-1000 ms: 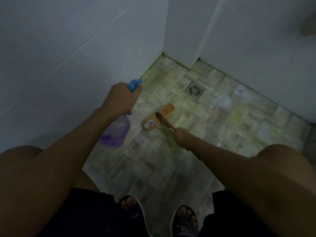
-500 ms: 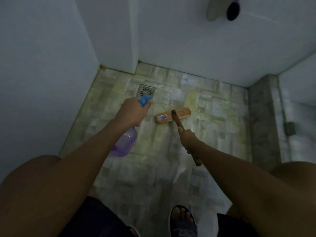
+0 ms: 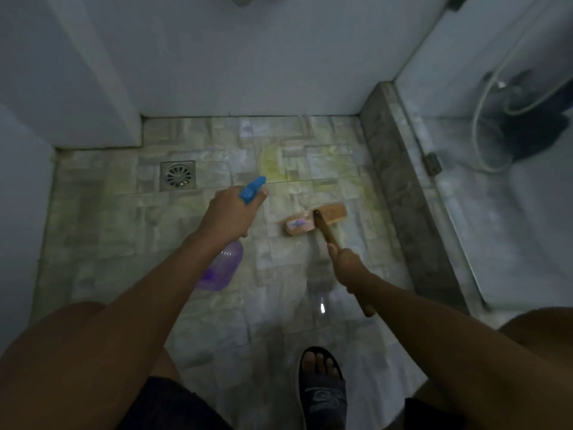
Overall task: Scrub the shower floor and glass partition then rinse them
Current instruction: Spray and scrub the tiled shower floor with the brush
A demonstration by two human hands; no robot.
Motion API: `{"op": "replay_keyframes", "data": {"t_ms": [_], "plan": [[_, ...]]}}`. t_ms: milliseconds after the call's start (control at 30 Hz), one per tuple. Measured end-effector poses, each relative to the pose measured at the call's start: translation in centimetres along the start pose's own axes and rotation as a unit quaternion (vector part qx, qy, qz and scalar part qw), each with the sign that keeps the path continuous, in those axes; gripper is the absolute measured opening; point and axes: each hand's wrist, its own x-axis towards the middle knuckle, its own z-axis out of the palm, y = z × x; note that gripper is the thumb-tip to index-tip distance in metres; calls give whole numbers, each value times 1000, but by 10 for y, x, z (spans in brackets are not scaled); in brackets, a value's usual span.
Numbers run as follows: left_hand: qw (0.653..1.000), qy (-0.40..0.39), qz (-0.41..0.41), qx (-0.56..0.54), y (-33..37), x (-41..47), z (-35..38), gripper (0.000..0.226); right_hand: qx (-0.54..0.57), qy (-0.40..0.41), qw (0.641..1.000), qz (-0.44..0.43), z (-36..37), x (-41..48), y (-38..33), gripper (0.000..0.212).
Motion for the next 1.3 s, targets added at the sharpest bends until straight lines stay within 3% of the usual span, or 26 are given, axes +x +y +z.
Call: {"op": "replay_keyframes", "data": {"t_ms": [133, 333, 467, 733, 967, 1300], "plan": [[998, -51, -3, 37, 7, 6, 21, 64, 137, 52, 986, 82, -13, 29, -6, 60], [998, -41, 53, 23, 36, 18, 51, 66, 48, 2, 997, 63, -5, -4, 43, 65], [992, -84, 79, 48, 50, 16, 72, 64, 100, 47, 986, 126, -26, -1, 78, 67], [993, -90, 67, 41, 69, 16, 88, 61, 186, 23, 978, 86, -70, 37, 15, 52], [993, -89, 70, 42, 82, 23, 95, 69, 104, 12, 986, 128, -41, -9, 89, 65], [993, -81, 54, 63, 89, 30, 98, 69, 166, 3, 977, 131, -81, 23, 50, 49]]}}
